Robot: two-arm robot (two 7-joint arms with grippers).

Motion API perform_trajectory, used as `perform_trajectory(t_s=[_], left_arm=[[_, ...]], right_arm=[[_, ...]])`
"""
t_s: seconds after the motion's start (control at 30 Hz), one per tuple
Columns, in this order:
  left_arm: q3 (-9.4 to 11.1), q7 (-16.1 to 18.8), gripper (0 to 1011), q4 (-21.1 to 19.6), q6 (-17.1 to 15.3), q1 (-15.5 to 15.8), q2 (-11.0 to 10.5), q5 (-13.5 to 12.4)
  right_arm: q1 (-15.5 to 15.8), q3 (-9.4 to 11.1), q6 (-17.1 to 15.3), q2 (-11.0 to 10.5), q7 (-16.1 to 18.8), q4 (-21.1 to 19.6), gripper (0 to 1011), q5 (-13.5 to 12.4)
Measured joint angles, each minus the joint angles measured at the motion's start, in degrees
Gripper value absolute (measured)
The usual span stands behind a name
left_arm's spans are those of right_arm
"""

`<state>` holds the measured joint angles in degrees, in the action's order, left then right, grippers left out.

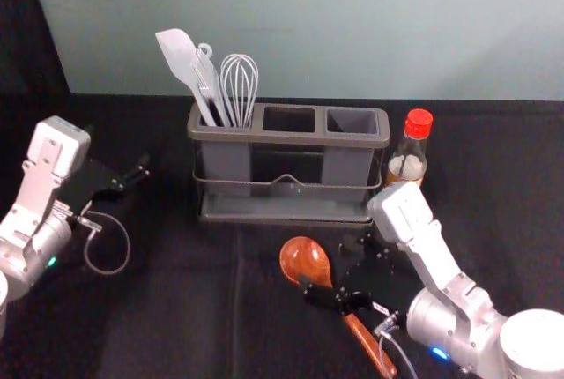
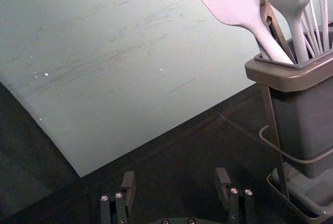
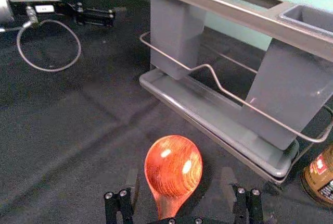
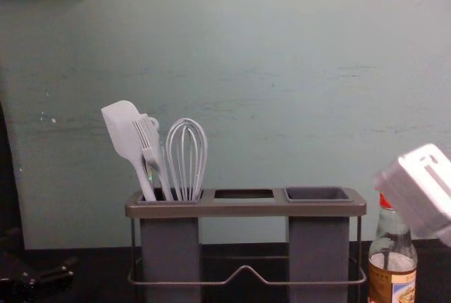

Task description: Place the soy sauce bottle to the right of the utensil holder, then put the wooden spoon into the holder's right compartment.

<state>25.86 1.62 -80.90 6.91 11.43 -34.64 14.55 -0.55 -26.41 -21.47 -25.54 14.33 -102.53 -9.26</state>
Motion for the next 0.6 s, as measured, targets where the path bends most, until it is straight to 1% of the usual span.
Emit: perform_trajectory(t_s=[0.03,0.07,0.1,0.13,0.17,0.2,0.23,0.27,0.3,0.33,0.37,0.5,0.6], left_arm=[[0.0,0.0,1005,0.0,0.0,0.0,0.0,0.0],[0.0,0.0,1005,0.0,0.0,0.0,0.0,0.0],[0.0,0.0,1005,0.0,0.0,0.0,0.0,0.0],[0.0,0.0,1005,0.0,0.0,0.0,0.0,0.0],[0.0,0.0,1005,0.0,0.0,0.0,0.0,0.0],[0.0,0.0,1005,0.0,0.0,0.0,0.0,0.0],[0.0,0.0,1005,0.0,0.0,0.0,0.0,0.0],[0.0,0.0,1005,0.0,0.0,0.0,0.0,0.0],[0.0,0.0,1005,0.0,0.0,0.0,0.0,0.0],[0.0,0.0,1005,0.0,0.0,0.0,0.0,0.0],[0.0,0.0,1005,0.0,0.0,0.0,0.0,0.0],[0.0,0.0,1005,0.0,0.0,0.0,0.0,0.0],[0.0,0.0,1005,0.0,0.0,0.0,0.0,0.0]], right_arm=[[-0.05,0.08,-1.13,0.18,-0.16,-0.42,1004,0.05],[-0.23,0.32,-3.34,0.54,-0.19,-1.15,1004,-0.01],[-0.32,0.46,-4.22,0.71,-0.19,-1.44,1004,-0.08],[-0.64,0.85,-6.62,1.21,-0.15,-1.95,1004,-0.42],[-0.87,1.09,-8.13,1.54,-0.13,-2.17,1004,-0.72],[-0.87,1.09,-8.13,1.54,-0.13,-2.17,1004,-0.72],[-1.25,1.45,-10.39,2.14,-0.13,-2.41,1004,-1.08],[-1.46,1.58,-11.58,2.46,-0.15,-2.52,1004,-1.17],[-1.93,1.77,-13.64,3.07,-0.24,-2.65,1004,-1.24],[-2.2,1.79,-14.6,3.34,-0.3,-2.67,1004,-1.23],[-2.77,1.77,-16.22,3.83,-0.52,-2.66,1004,-1.06],[-4.11,1.27,-19.23,4.76,-0.78,-2.33,1004,-0.1],[-5.04,0.75,-20.61,5.29,-0.95,-1.84,1004,0.68]])
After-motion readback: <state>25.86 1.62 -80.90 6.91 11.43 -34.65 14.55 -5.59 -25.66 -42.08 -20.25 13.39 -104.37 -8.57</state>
